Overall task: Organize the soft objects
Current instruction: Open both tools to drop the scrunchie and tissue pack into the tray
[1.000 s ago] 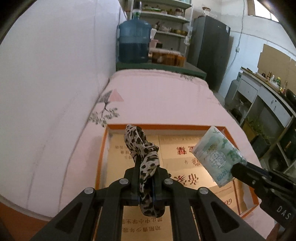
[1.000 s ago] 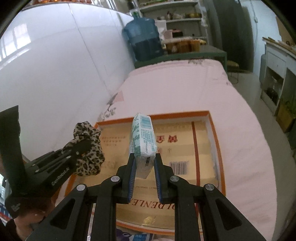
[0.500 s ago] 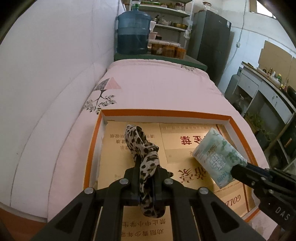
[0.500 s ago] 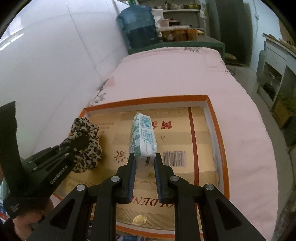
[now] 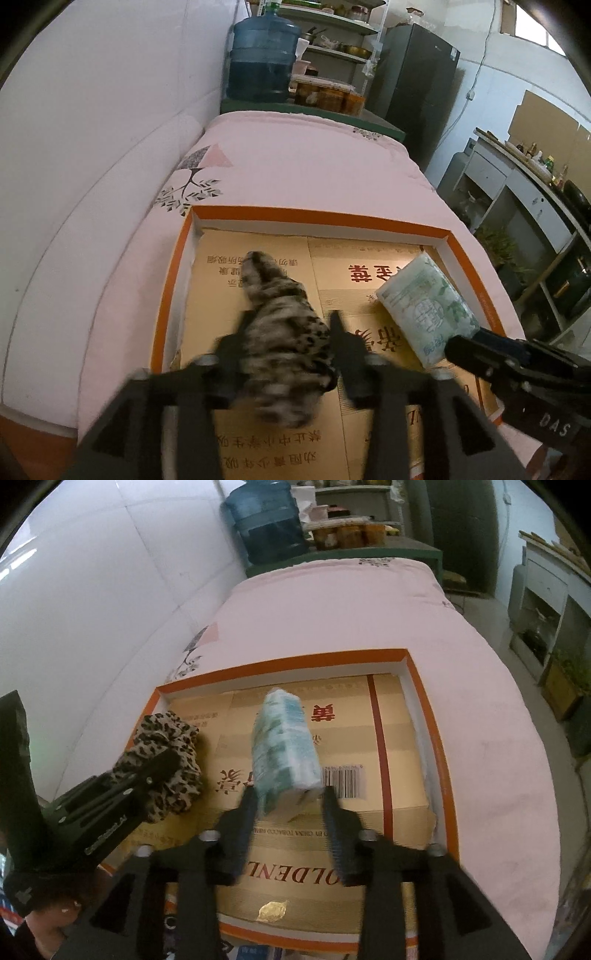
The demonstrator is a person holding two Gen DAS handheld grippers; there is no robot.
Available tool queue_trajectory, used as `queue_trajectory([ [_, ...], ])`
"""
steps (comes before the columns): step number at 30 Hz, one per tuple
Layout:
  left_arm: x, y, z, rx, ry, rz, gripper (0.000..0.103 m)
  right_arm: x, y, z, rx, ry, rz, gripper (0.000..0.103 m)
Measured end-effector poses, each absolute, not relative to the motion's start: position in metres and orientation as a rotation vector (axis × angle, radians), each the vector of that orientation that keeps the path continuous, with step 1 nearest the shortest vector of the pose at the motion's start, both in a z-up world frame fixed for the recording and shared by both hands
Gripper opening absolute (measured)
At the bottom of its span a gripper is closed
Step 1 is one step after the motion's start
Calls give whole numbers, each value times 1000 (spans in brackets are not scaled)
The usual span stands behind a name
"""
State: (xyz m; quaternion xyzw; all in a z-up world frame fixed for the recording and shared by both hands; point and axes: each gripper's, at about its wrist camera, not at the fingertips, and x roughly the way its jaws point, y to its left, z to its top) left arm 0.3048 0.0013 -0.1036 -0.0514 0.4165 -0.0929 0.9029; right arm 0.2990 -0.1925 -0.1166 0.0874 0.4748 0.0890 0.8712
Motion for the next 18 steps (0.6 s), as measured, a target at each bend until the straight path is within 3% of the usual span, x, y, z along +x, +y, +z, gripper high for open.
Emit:
queue_trajectory([
  [2,303,2,-101,-108,853,-191,62,297,-193,-115,176,988,178,50],
  [18,276,7,-72,-72,756,-200,66,271,-192,-97,154,938,157,53],
])
